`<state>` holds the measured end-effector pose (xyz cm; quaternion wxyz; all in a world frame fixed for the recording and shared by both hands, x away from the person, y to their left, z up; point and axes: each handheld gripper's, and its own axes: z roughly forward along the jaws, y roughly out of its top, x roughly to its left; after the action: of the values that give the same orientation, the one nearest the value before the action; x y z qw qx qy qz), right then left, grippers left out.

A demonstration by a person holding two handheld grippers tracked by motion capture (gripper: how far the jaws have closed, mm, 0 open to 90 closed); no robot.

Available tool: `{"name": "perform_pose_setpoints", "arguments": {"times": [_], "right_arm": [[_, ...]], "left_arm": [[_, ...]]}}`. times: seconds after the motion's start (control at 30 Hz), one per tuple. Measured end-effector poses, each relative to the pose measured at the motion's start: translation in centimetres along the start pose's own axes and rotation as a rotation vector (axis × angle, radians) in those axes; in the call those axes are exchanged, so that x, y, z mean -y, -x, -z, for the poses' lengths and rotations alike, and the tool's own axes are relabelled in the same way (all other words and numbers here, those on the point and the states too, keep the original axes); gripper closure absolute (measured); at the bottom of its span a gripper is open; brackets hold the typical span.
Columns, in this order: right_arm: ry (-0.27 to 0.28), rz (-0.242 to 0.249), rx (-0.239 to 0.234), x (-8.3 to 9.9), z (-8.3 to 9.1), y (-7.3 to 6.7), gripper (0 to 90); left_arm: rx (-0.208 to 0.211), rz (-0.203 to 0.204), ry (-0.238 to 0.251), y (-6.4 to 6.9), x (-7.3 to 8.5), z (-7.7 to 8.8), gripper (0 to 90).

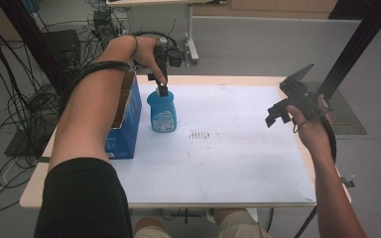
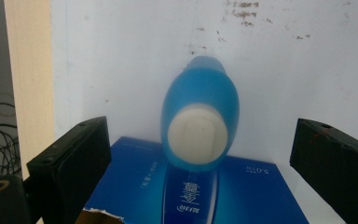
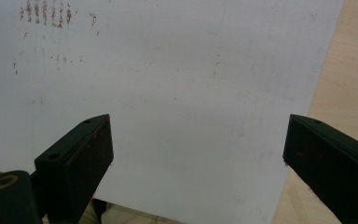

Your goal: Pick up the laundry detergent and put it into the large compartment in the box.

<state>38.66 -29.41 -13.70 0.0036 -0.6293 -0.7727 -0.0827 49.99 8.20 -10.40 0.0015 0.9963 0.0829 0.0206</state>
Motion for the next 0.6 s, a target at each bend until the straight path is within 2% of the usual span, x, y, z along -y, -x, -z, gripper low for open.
{"name": "perform_pose_setpoints", "arguments": {"times": [0.6], "right_arm": [[-0.013,-0.005,-0.004,-0.2,-0.8,0.2,8.2]], "left_arm": [[0.033,0.003,-0.001,-0.7,0.1,-3.4,5.7]]}}
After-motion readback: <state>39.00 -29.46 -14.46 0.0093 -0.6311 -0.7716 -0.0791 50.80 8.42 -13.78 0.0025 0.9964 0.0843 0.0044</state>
